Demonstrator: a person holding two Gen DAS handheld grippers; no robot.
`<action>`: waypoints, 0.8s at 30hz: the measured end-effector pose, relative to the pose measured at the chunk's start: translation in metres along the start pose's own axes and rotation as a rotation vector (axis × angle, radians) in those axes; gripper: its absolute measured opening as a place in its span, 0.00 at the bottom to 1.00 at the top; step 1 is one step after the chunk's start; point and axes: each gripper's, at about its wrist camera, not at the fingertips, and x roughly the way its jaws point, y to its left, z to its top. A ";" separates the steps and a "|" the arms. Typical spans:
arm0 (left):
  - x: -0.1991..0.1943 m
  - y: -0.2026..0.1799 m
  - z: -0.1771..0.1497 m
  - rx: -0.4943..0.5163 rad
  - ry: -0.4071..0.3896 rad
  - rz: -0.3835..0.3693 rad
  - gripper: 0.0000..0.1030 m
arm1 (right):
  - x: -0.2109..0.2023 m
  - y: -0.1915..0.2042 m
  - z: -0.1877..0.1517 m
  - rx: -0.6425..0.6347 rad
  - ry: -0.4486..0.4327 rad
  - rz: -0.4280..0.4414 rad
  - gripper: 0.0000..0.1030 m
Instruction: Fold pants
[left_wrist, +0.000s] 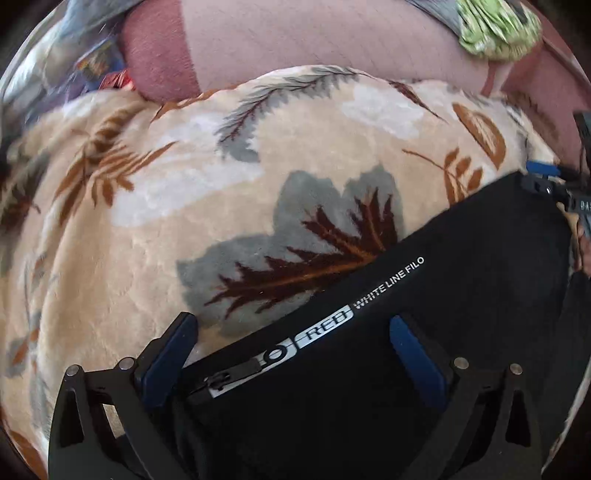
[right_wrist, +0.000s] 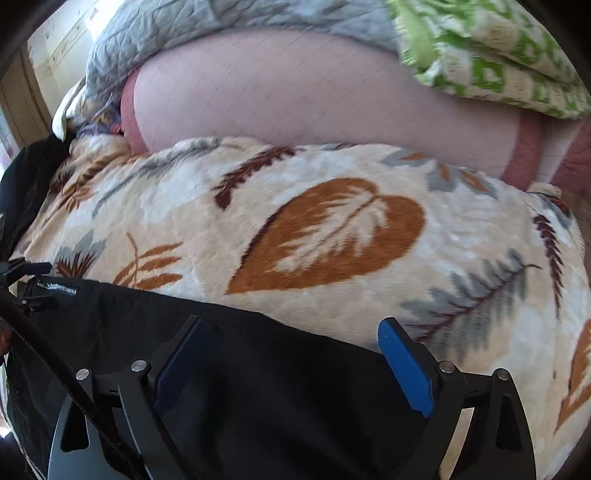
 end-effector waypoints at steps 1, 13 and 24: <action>-0.001 -0.001 0.001 -0.003 0.004 -0.009 0.96 | 0.009 0.006 0.000 -0.009 0.017 -0.009 0.94; -0.078 -0.034 -0.028 0.028 -0.153 -0.001 0.15 | -0.028 0.051 -0.018 -0.056 -0.010 0.018 0.06; -0.186 -0.078 -0.117 -0.043 -0.348 0.029 0.15 | -0.140 0.067 -0.078 -0.010 -0.125 0.083 0.06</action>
